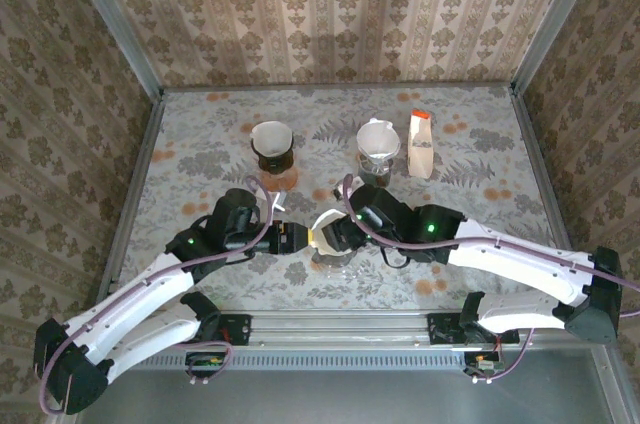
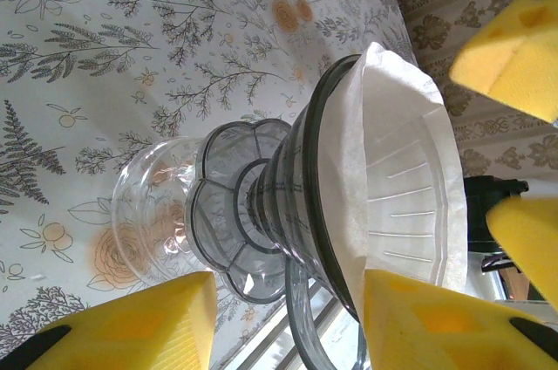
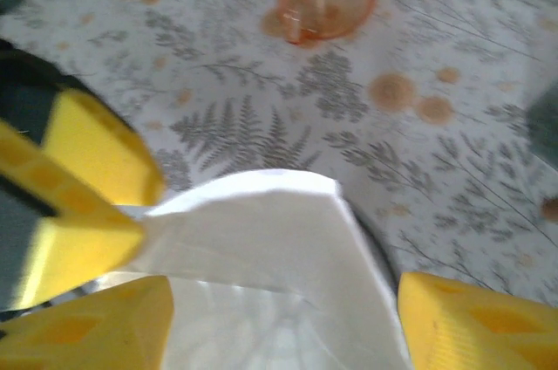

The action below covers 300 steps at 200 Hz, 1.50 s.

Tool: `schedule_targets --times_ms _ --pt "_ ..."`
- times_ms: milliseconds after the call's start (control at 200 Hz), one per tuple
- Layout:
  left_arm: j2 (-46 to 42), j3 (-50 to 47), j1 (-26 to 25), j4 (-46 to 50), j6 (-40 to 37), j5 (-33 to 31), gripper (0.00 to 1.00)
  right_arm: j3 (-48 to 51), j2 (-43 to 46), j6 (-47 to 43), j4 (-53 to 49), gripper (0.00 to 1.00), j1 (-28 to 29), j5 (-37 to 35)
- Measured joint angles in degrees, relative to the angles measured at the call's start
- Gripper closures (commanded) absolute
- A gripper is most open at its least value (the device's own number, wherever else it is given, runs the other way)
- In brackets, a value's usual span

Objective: Place the coffee filter in the dripper

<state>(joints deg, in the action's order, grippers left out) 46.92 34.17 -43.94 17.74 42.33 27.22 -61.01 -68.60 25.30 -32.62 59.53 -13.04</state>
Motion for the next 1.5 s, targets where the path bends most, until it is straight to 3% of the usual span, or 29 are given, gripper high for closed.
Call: schedule_targets --times_ms 190,680,1250,1500 --pt "0.00 0.00 0.00 -0.07 0.02 0.00 0.52 -0.42 -2.82 2.14 -4.35 0.21 -2.93 -1.70" --pt "0.28 -0.02 0.00 -0.22 0.09 0.02 0.51 -2.01 -13.68 2.19 -6.93 0.20 -3.28 -0.81" --pt "0.39 -0.09 0.00 -0.70 0.15 0.02 0.51 -2.91 -15.56 2.14 -6.84 0.20 -3.30 -0.22" --pt "0.39 -0.46 0.00 -1.25 0.17 0.04 0.51 -2.91 -12.20 2.14 -7.82 0.19 -3.30 -1.29"
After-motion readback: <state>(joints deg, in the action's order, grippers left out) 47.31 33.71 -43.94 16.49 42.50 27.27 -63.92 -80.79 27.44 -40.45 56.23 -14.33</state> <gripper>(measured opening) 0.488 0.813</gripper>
